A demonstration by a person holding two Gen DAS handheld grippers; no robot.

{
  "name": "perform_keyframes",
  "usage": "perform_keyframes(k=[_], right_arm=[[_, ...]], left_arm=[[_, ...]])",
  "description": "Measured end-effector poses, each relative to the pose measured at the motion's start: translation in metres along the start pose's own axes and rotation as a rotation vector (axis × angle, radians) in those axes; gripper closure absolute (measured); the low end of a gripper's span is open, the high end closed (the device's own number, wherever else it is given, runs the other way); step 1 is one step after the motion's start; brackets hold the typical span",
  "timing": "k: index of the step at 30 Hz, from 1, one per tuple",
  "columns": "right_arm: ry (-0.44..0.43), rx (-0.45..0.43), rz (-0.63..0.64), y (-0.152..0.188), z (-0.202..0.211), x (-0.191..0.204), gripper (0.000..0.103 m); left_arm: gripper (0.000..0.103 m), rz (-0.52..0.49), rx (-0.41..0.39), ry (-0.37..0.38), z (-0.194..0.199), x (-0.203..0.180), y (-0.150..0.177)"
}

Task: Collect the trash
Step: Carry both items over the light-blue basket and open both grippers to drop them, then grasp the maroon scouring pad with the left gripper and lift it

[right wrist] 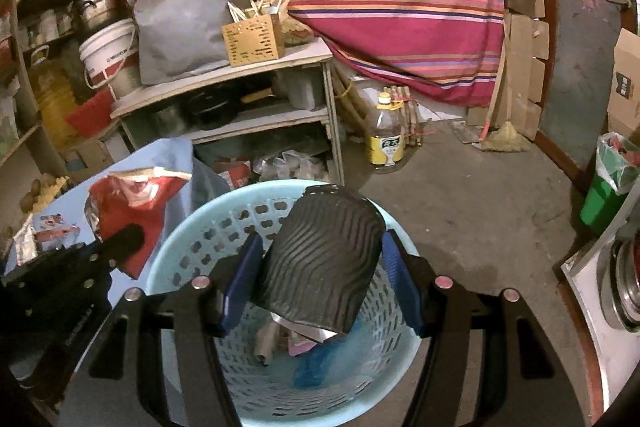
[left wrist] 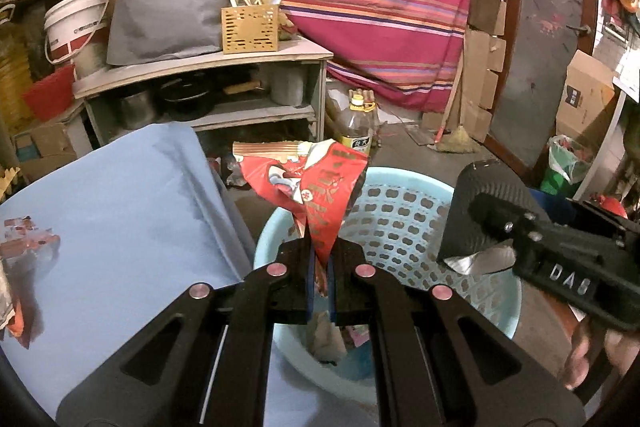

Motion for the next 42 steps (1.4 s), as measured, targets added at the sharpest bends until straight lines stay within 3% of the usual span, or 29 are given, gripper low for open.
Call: perform_keyframes(k=[16,17,18,24,30,33,42], right_arm=[[0.047,0.007,0.015,0.000,-0.007,0.001,0.042],[0.047,0.007,0.013,-0.001,-0.006,0.002,0.042],[0.047,0.007,0.012,-0.001,-0.006,0.002,0.042],[0.046,0.015,0.016,0.000,-0.008,0.005,0.042],[0.043,0.034,0.026,-0.002,-0.014,0.011,0.039],[0.070,0.025,0.028,-0.002,-0.013,0.016,0.026],[0.029,-0.001,0.011,-0.006,-0.004,0.050,0.016]], left_arm=[[0.099,0.006,0.043,-0.035,-0.028,0.004,-0.002],[0.091,0.007,0.042,-0.033,-0.028,0.004,-0.002],[0.077,0.008,0.046,-0.031,-0.030,0.004,-0.004],[0.032,0.010,0.009,-0.061,-0.015,0.012,-0.008],[0.012,0.018,-0.033,-0.101,0.014,0.039,-0.009],[0.006,0.026,-0.059,-0.136,0.033,0.059,-0.007],[0.005,0.049,-0.079,-0.302,0.090,0.153,0.015]])
Point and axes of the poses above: each gripper's, at about its wrist camera, not at the fingertips, and z roughly against the way its jaws point, x to its left, y to its underside, the point moved 1 cm from there along -z, roughly the way its jaws point, and after that the axes turned 6 degrees about -x, right-handed, at the moved point
